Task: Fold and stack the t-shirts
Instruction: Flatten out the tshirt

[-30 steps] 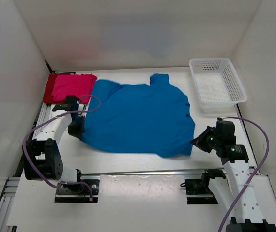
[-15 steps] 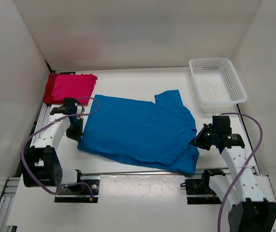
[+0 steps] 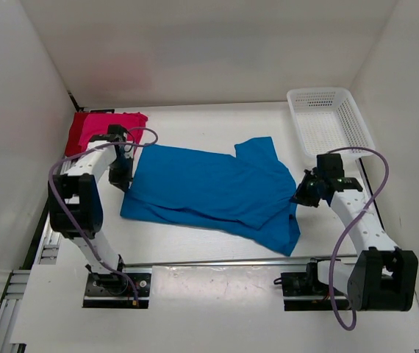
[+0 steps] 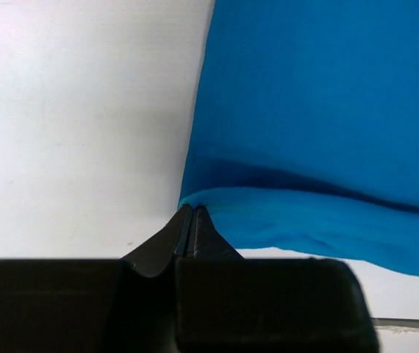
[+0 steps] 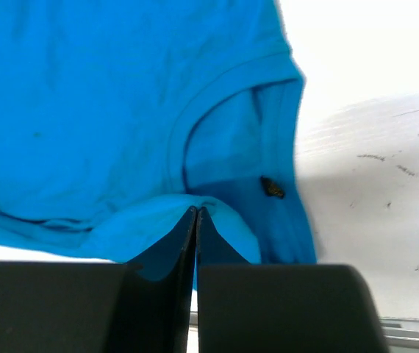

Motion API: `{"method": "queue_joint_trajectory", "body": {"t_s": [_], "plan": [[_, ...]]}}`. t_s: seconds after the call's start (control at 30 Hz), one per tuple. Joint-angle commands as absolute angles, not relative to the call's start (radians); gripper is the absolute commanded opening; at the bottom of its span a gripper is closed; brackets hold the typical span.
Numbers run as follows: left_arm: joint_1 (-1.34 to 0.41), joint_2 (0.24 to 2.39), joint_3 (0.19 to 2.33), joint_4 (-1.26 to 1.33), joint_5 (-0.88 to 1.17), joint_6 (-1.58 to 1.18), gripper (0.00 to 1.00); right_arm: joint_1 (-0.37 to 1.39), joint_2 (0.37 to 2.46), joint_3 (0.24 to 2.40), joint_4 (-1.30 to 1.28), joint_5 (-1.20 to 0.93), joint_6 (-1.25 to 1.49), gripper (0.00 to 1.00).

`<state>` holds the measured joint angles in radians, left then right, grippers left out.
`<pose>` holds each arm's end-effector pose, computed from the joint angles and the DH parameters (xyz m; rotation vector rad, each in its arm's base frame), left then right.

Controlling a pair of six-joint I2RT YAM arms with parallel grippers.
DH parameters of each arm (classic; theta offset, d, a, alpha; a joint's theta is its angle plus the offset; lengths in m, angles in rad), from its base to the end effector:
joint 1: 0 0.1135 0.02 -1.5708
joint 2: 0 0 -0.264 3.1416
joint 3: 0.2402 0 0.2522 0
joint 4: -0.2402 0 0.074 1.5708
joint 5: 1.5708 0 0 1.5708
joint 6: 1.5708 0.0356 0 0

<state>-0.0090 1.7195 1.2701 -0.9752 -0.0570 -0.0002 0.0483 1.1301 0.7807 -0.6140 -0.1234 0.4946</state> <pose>0.3218 -0.0009 0.2138 0.0069 2.9940 0.0843 0.2200 0.0150 0.2350 0.5191 2.5118 0.3681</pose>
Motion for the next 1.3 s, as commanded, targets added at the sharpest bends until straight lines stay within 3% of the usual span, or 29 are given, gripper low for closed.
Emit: {"method": "queue_joint_trajectory", "body": {"t_s": [0.0,0.33,0.5,0.57,0.67,0.7,0.77,0.8,0.83,0.87,0.9,0.93,1.0,1.17,1.27], "plan": [[-0.031,1.744,1.307,-0.977,-0.089,0.0,0.1,0.051,1.163,0.81,-0.584,-0.075,0.448,0.0],[-0.031,1.611,1.24,-0.999,-0.071,0.0,0.1,0.021,1.036,0.925,-0.773,-0.089,0.429,0.0],[-0.008,1.494,1.088,-0.999,-0.071,0.0,0.1,0.021,0.951,0.712,-0.79,-0.221,0.509,0.0],[-0.008,1.538,1.126,-0.999,-0.038,0.0,0.1,0.021,1.047,0.728,-0.701,-0.221,0.543,0.0],[-0.017,1.777,1.54,-1.087,0.02,0.0,0.1,0.021,1.401,1.121,-0.666,-0.285,0.543,0.0],[-0.028,1.962,1.949,-1.211,0.02,0.0,0.1,0.021,1.519,1.534,-0.708,-0.34,0.529,0.0],[-0.028,2.168,2.482,-1.336,-0.027,0.0,0.1,0.021,1.896,2.085,-0.937,-0.479,0.512,0.0],[-0.038,2.278,2.86,-1.345,-0.073,0.0,0.1,0.0,2.118,2.651,-0.984,-0.497,0.546,0.0],[-0.05,2.232,2.815,-1.192,-0.119,0.0,0.1,-0.014,2.184,2.848,-0.935,-0.514,0.601,0.0],[-0.051,2.136,2.665,-1.031,-0.215,0.0,0.1,-0.035,2.174,2.841,-0.788,-0.538,0.74,0.0],[-0.034,2.011,2.456,-0.836,-0.23,0.0,0.1,-0.072,2.01,2.688,-0.626,-0.596,0.812,0.0],[-0.019,1.779,2.113,-0.652,-0.198,0.0,0.1,-0.084,1.908,2.274,-0.275,-0.578,0.877,0.0],[-0.009,1.75,2.152,-0.596,-0.146,0.0,0.1,-0.084,1.724,2.021,-0.134,-0.505,0.896,0.0],[-0.018,1.717,2.062,-0.617,-0.075,0.0,0.1,-0.074,1.685,1.982,-0.351,-0.552,0.665,0.0],[-0.028,1.695,1.925,-0.626,-0.058,0.0,0.1,-0.064,1.617,1.778,-0.351,-0.558,0.62,0.0]]}}
